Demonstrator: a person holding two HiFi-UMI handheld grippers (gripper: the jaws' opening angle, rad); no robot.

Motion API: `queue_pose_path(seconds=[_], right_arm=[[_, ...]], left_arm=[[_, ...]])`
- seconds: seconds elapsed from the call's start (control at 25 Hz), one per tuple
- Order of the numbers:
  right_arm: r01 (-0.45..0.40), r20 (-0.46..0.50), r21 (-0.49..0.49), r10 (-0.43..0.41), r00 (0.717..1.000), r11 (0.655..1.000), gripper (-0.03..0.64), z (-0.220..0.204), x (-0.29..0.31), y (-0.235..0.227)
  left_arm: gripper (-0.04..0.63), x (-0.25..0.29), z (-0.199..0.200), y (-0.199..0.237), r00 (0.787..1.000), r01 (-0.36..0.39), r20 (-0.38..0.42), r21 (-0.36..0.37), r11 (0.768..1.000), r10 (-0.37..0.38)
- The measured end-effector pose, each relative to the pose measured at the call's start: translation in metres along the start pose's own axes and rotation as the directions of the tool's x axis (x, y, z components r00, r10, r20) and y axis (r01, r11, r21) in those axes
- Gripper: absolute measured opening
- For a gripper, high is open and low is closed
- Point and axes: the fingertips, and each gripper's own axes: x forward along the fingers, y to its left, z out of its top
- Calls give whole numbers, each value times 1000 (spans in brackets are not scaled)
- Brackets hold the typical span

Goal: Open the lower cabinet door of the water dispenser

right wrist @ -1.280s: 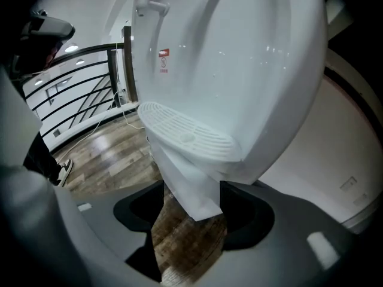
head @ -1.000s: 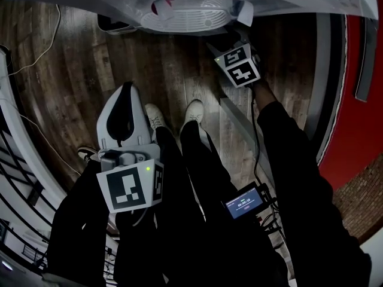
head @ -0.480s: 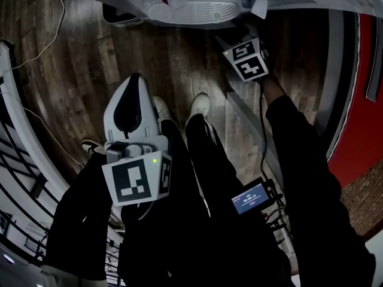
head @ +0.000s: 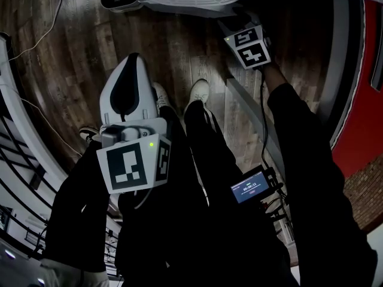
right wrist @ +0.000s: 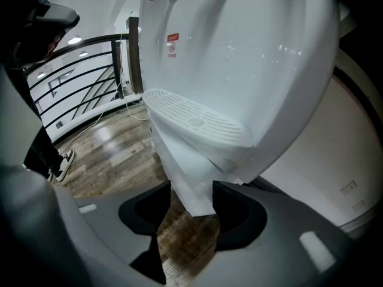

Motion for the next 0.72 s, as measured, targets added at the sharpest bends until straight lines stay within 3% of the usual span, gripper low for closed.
queue_pose_path(seconds=[0.72], right_arm=[[-9,-11,52,9,1000,999,202,-13,-10,31]], left_arm=[[8,-8,-6,-4,1000,8,6,-8,1000,-8]])
